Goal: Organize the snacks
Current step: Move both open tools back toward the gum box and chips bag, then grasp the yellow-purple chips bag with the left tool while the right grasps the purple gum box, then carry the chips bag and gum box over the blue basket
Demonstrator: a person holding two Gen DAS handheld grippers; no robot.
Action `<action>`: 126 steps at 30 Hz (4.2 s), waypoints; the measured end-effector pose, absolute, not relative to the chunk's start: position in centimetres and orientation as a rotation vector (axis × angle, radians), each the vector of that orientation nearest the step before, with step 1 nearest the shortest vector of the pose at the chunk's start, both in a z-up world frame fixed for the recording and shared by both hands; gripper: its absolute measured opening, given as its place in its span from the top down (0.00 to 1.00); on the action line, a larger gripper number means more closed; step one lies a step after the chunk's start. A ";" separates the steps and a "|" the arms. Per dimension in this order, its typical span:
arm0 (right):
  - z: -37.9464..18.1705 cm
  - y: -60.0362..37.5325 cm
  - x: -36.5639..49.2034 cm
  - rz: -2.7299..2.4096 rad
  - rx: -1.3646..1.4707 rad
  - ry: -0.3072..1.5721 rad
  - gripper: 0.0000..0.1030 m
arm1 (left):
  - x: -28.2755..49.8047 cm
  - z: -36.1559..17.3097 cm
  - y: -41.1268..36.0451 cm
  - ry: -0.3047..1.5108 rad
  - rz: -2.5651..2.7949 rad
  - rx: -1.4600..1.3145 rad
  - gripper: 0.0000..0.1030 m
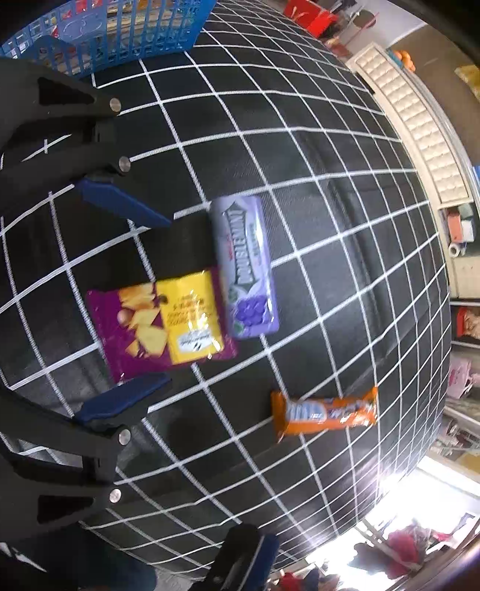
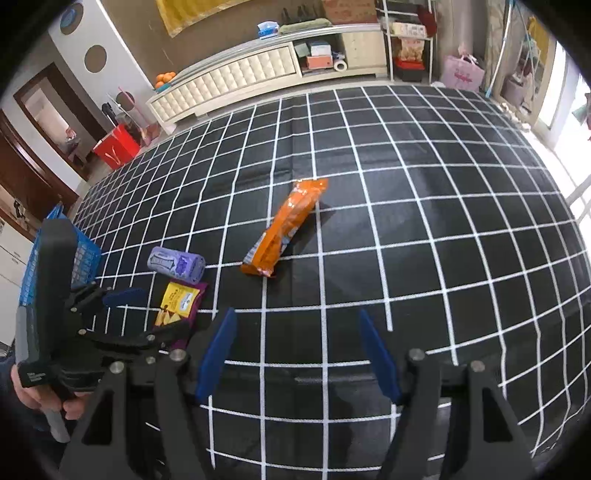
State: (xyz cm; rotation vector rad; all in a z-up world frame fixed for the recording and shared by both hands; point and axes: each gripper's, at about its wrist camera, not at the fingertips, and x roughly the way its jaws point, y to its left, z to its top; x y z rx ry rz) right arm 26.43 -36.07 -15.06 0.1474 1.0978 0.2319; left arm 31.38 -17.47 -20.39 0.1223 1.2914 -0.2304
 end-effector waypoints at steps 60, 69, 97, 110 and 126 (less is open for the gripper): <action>-19.3 -19.3 33.5 0.684 -0.388 1.101 0.15 | 25.4 -15.2 -6.2 1.045 0.025 -0.053 0.54; -20.1 -18.4 31.9 0.742 -0.477 1.060 0.44 | 25.9 -15.6 -6.5 1.050 0.020 -0.029 0.54; -9.9 -18.8 23.2 0.556 -0.197 0.955 0.64 | 19.6 -7.3 -4.3 0.897 -0.097 -0.070 0.54; -4.7 -13.6 21.1 0.590 -0.098 0.885 0.64 | 16.9 -1.7 3.8 0.833 -0.077 -0.091 0.54; -4.8 -5.3 21.0 0.703 -0.167 0.875 0.66 | 16.9 -4.0 12.3 0.951 0.016 -0.122 0.54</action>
